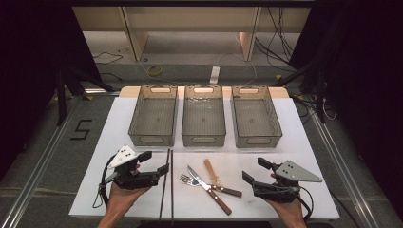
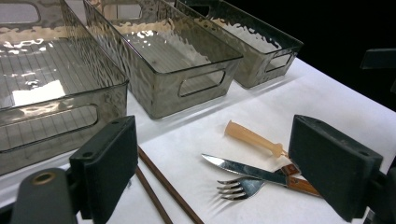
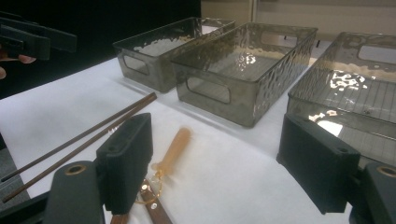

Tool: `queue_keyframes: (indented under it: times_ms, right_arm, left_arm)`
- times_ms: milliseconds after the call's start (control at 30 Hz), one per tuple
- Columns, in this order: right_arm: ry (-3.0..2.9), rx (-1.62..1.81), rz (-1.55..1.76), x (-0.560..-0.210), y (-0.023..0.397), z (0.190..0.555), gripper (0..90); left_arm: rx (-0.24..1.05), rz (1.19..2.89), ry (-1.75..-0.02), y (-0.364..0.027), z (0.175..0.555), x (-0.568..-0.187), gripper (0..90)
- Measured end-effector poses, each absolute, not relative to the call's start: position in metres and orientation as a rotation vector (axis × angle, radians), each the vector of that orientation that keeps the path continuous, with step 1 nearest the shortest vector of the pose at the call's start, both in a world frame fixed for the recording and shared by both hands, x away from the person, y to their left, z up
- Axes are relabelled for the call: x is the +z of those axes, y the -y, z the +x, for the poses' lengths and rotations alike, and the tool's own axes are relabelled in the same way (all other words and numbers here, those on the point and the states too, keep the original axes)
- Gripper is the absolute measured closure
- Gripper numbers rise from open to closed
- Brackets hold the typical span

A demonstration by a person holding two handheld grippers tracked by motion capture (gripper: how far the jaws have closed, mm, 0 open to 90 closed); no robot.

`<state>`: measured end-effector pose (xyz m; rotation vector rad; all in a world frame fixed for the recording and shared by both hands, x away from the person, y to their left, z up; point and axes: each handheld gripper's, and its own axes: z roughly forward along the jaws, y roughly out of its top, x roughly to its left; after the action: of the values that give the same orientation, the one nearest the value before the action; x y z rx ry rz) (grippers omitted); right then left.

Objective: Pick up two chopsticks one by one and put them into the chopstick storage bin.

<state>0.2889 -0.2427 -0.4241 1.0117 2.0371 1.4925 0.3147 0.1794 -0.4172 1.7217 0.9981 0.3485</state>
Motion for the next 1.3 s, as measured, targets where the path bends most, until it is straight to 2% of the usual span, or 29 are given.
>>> queue_keyframes:
  times_ms: [200,567,800,933,1133,1200,1300]
  right_arm:
    - [-2.032,1.494,1.02,-0.423,0.244,0.289,27.0]
    - [-2.036,1.479,1.04,-0.423,0.246,0.291,27.3]
    - [-2.042,1.474,1.051,-0.423,0.246,0.292,27.4]
    - [-2.045,1.474,1.059,-0.424,0.247,0.293,27.4]
    - [-2.048,1.472,1.062,-0.424,0.247,0.293,27.6]
    - [-2.051,1.474,1.062,-0.424,0.247,0.293,27.7]
    - [-2.055,1.473,1.061,-0.424,0.247,0.293,27.7]
  left_arm:
    - [0.339,1.749,-1.022,-0.178,0.317,-0.418,15.4]
    - [0.338,1.931,-1.169,-0.17,0.326,-0.416,17.4]
    - [0.318,2.098,-1.235,-0.158,0.331,-0.419,21.8]
    - [0.249,2.213,-1.278,-0.149,0.338,-0.424,25.1]
    - [0.24,2.302,-1.307,-0.142,0.345,-0.426,31.5]
    - [0.18,2.355,-1.311,-0.139,0.351,-0.43,33.6]
    - [0.178,2.398,-1.32,-0.135,0.354,-0.433,36.3]
